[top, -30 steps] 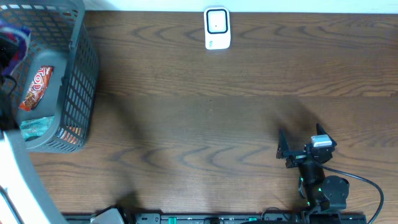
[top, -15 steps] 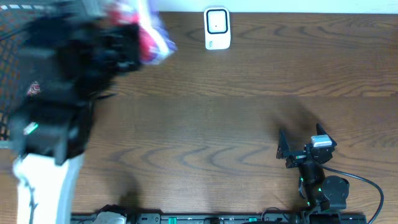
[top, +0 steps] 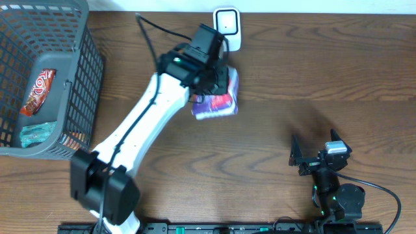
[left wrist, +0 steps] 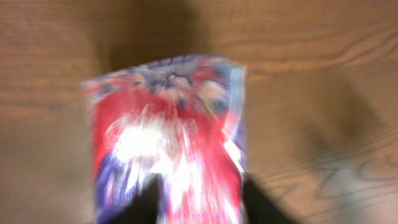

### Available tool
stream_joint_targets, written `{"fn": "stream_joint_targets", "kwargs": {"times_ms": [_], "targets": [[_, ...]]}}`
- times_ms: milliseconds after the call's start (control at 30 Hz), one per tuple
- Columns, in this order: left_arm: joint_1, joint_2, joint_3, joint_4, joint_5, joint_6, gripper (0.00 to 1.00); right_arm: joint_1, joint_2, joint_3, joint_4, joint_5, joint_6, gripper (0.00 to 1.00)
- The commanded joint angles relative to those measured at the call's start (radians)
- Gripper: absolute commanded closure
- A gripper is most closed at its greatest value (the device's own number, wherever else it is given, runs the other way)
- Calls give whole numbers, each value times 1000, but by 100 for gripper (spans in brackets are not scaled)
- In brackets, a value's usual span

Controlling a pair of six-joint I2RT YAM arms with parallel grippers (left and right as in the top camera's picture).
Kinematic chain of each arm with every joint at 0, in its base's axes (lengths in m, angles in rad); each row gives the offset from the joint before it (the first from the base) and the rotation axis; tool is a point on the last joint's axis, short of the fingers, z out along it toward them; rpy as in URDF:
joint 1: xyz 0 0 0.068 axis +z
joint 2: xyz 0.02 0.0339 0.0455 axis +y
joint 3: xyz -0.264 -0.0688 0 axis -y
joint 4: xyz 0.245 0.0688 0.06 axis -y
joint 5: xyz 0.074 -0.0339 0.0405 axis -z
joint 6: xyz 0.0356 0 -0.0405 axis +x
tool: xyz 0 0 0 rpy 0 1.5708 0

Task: Scan the item barcode
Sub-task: 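Lift the red-purple package out and place it on the table centre, then move the left gripper back into the basket over the green wipes pack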

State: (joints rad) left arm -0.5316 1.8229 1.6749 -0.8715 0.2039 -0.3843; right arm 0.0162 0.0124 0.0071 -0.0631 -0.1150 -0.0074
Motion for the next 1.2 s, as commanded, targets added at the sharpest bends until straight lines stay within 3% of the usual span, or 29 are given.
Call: {"fn": "stream_joint_targets", "kwargs": {"times_ms": [0,33,133,567,900,1167], "targets": [[-15,31,4,-31,-14,15,21,-2,-4,-2,-4,2,14,1],[-15,33,4,-35,-14,15,15,-2,-4,-2,-4,2,14,1],[-9,27,5,-36,-14,34,8,-2,-4,-2,-4,2,14,1],[169,-199,33,-21,-14,40,6,-2,-4,-2,-4,2,14,1],[551,-472,33,29,-14,40,6,-2,-4,-2,-4,2,14,1],[864,-488,33,81,-46,40,5,-2,-4,-2,-4,2,14,1]]}}
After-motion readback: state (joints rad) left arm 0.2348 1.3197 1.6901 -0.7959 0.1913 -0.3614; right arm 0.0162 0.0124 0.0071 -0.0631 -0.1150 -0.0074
